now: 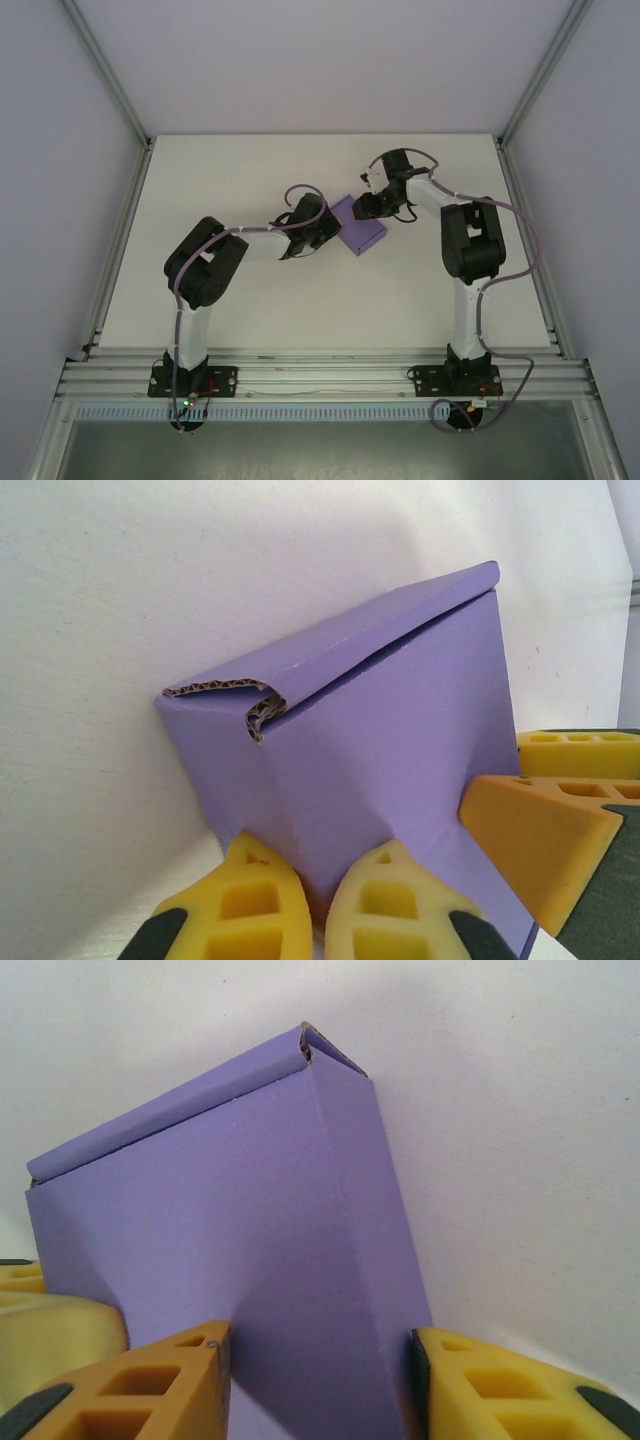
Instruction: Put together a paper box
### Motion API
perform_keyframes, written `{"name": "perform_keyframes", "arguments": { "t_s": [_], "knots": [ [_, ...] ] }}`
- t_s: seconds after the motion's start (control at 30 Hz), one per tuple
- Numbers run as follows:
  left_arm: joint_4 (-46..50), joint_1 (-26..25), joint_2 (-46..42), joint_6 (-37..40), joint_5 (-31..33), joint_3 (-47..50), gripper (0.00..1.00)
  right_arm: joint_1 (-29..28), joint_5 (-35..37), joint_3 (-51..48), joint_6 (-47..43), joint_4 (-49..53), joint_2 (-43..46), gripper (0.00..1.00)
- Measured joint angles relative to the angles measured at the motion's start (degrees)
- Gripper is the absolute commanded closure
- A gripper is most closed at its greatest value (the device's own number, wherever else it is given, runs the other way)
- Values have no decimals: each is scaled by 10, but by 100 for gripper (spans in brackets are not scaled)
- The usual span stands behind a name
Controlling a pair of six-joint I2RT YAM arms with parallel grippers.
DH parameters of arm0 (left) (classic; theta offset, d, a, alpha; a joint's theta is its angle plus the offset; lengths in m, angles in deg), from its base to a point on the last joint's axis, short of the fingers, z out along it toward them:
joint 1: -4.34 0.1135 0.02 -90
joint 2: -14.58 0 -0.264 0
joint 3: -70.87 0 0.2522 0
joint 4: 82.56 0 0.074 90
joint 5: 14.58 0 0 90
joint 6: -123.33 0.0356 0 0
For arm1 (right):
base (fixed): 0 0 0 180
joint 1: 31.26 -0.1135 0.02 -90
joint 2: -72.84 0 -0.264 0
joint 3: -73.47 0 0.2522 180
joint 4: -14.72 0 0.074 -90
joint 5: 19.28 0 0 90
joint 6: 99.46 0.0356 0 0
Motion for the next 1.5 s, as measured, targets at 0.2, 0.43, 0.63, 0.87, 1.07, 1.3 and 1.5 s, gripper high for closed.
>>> {"name": "perform_keyframes", "arguments": {
  "t_s": [0.2, 0.43, 0.63, 0.87, 1.07, 1.3, 1.5],
  "knots": [
    [0, -10, -6, 12, 24, 6, 67, -13, 34, -2, 26, -4, 7, 35],
    [13, -23, -31, 26, 42, 31, 45, -45, 106, -4, 39, 3, 24, 20],
    [38, -40, -68, 44, 40, 64, 23, -47, 116, -1, 42, 2, 30, 0],
    [68, -52, -172, 80, 59, 94, 0, -49, 123, 7, 45, -21, 84, 0],
    [159, -50, -313, 151, 161, 104, 0, -20, 125, -72, 65, -108, 224, 0],
    [199, 100, -553, 295, 280, 203, 0, 40, 221, -336, 91, -232, 501, 0],
    [96, 258, -629, 423, 302, 386, 0, 119, 319, -571, 131, -373, 621, 0]
  ]
}}
